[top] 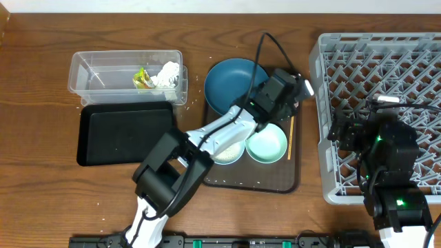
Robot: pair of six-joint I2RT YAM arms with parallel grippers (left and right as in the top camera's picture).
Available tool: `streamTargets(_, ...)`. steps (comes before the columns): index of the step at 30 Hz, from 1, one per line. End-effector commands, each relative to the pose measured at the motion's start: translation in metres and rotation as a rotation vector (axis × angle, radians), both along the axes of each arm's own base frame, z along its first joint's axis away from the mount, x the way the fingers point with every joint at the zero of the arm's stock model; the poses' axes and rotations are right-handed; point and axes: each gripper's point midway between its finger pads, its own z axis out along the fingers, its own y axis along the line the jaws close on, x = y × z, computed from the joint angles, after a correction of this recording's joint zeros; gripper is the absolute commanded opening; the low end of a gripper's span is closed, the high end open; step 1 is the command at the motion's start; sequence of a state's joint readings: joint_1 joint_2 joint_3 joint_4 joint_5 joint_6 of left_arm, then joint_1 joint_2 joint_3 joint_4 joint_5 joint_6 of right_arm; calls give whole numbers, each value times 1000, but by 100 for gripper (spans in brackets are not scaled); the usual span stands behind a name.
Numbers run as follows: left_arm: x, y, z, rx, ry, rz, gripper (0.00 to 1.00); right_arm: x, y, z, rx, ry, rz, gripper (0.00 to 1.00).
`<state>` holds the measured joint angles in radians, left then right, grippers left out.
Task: Sort waste into correct bins and load items into the dishwasher rack
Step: 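Close the left gripper on the pink cup rim, then lift the pink cup off the tray with the left gripper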
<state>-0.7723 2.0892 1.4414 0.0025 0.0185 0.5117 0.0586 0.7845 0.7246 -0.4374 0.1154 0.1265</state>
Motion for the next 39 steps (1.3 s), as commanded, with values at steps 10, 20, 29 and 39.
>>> streamTargets(10, 16, 12, -45, 178, -91, -27, 77, 0, -3, 11, 10, -26, -23, 99)
streamTargets(20, 26, 2, -33, 124, -151, -20, 76, 0, -3, 11, 9, -26, -22, 99)
streamTargets(29, 29, -1, -29, 107, -168, -18, 52, 0, -2, 11, 10, -26, -22, 99)
streamTargets(39, 30, -2, -27, 100, -175, -18, 29, 0, -3, 11, 10, -26, -22, 99)
